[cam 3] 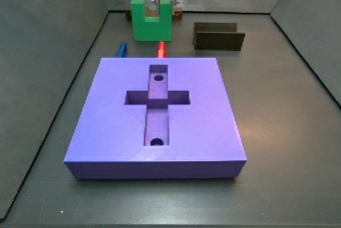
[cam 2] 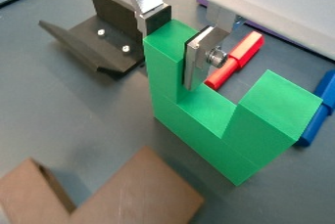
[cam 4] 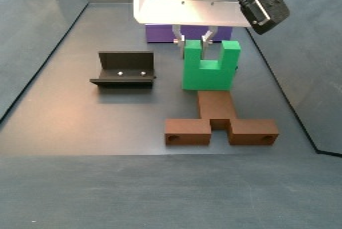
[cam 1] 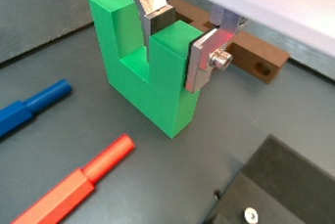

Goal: Pick up the green object. Move up. Move to above the board. Insert the green object.
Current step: Pick up the green object, then move up.

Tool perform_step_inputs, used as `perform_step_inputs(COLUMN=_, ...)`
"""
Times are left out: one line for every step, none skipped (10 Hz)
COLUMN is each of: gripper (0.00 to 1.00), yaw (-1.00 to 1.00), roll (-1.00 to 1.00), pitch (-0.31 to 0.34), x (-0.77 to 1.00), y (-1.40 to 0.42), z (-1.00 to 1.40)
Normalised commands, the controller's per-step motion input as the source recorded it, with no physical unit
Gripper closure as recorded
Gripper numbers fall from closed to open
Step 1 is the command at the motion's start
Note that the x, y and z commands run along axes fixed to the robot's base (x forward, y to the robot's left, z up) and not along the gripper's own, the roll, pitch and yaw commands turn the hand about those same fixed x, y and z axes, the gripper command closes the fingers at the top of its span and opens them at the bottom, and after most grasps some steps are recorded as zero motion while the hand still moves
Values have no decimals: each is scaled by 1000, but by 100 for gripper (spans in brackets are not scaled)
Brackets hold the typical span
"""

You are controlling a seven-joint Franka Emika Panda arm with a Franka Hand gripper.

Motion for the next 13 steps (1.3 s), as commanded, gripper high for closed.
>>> perform_step_inputs(gripper=100, yaw=0, roll=0, pitch=0, x=0, y=0, z=0)
perform_step_inputs(gripper=100, yaw=0, roll=0, pitch=0, x=0, y=0, z=0)
perform_step_inputs(gripper=100, yaw=0, roll=0, pitch=0, x=0, y=0, z=0)
perform_step_inputs(gripper=100, yaw=0, roll=0, pitch=0, x=0, y=0, z=0)
perform_step_inputs(gripper=100, yaw=0, roll=0, pitch=0, x=0, y=0, z=0)
perform_step_inputs(gripper=100, yaw=0, roll=0, pitch=0, x=0, y=0, z=0)
perform_step_inputs(gripper=100, yaw=0, roll=0, pitch=0, x=0, y=0, z=0)
perform_step_inputs(gripper=100, yaw=0, roll=0, pitch=0, x=0, y=0, z=0)
perform_step_inputs(gripper=100, yaw=0, roll=0, pitch=0, x=0, y=0, z=0)
perform_step_inputs(gripper=100, yaw=0, roll=0, pitch=0, x=0, y=0, z=0)
perform_step_inputs(gripper=100, yaw=0, roll=0, pitch=0, x=0, y=0, z=0)
perform_step_inputs(gripper=100, yaw=0, roll=0, pitch=0, x=0, y=0, z=833)
perform_step_inputs(gripper=100, yaw=-72, roll=13, pitch=-21, x=9, y=48, z=776)
